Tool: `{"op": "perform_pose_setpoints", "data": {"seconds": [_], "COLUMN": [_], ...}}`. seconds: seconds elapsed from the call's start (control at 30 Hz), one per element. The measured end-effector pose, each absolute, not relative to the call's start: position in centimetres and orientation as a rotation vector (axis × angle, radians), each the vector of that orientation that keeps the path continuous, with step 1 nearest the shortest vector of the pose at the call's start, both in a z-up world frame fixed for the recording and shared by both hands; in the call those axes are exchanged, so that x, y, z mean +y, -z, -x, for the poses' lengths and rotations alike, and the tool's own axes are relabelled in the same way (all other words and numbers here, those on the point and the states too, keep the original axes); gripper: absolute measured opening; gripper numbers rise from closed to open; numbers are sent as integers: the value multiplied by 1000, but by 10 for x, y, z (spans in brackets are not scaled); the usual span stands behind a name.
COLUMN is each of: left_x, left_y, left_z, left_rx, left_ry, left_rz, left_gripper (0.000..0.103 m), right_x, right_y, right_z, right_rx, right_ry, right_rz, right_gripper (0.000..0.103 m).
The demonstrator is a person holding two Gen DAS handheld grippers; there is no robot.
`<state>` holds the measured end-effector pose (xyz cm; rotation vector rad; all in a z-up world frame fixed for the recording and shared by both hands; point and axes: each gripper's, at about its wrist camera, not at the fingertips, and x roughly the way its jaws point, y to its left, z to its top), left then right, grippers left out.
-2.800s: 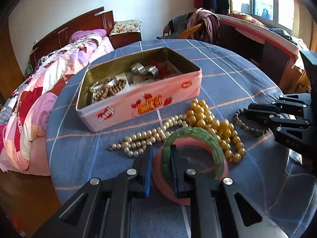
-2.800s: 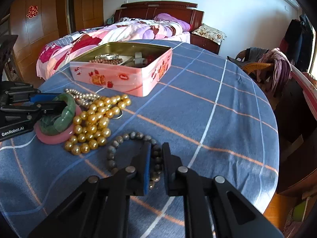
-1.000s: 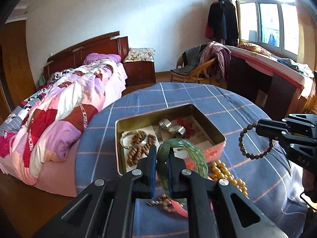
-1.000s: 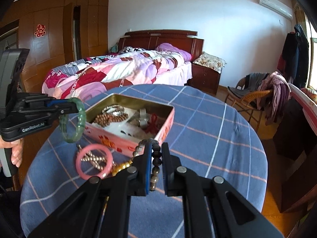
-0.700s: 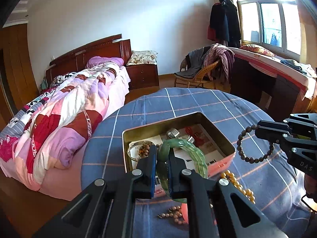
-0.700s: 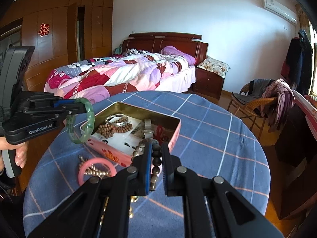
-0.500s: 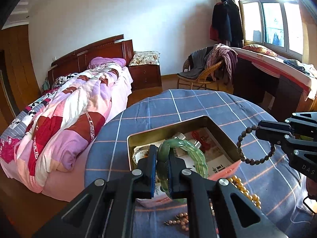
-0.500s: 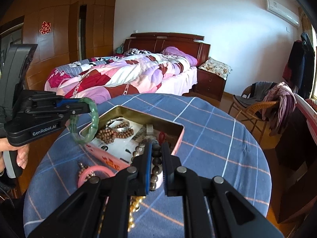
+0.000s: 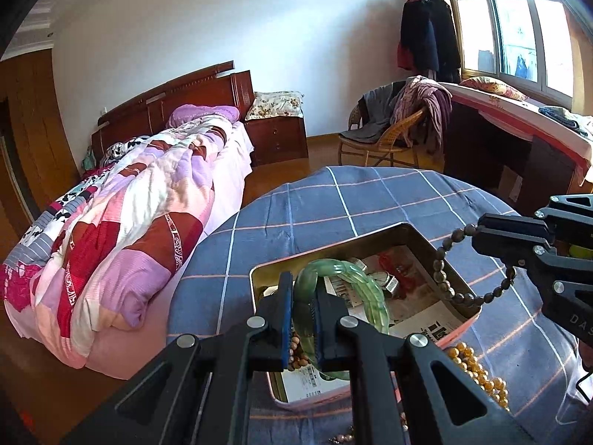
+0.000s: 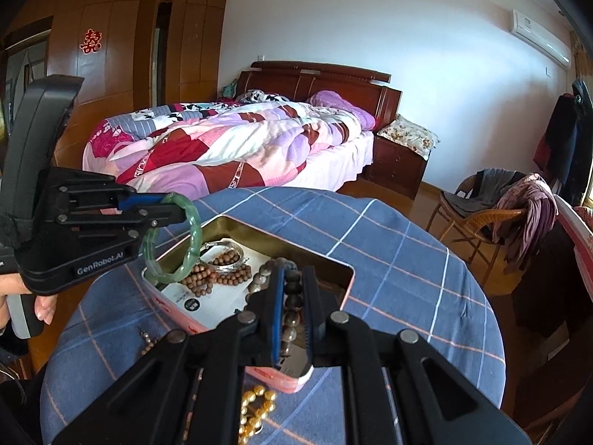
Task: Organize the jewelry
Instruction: 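Carry jade bangle and dark bracelet into the pink tin and open both tools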
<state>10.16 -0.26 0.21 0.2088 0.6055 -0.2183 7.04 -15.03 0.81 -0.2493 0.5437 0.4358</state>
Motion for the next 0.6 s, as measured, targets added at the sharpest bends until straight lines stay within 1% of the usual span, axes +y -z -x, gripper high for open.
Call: {"op": "perform_pose_setpoints", "data": {"seconds": [0.6], "left_x": [-6], "left_y": [15], "left_z": [-130], "left_rx": [652], "left_ry": [205], "left_rz": [-232], "left_gripper": [8], "right_x": [-136], "right_y": [5], "right_z": [-104], "right_rx": [593], "right_ry": [-412], "right_rz": [260], "right_gripper": [12]}}
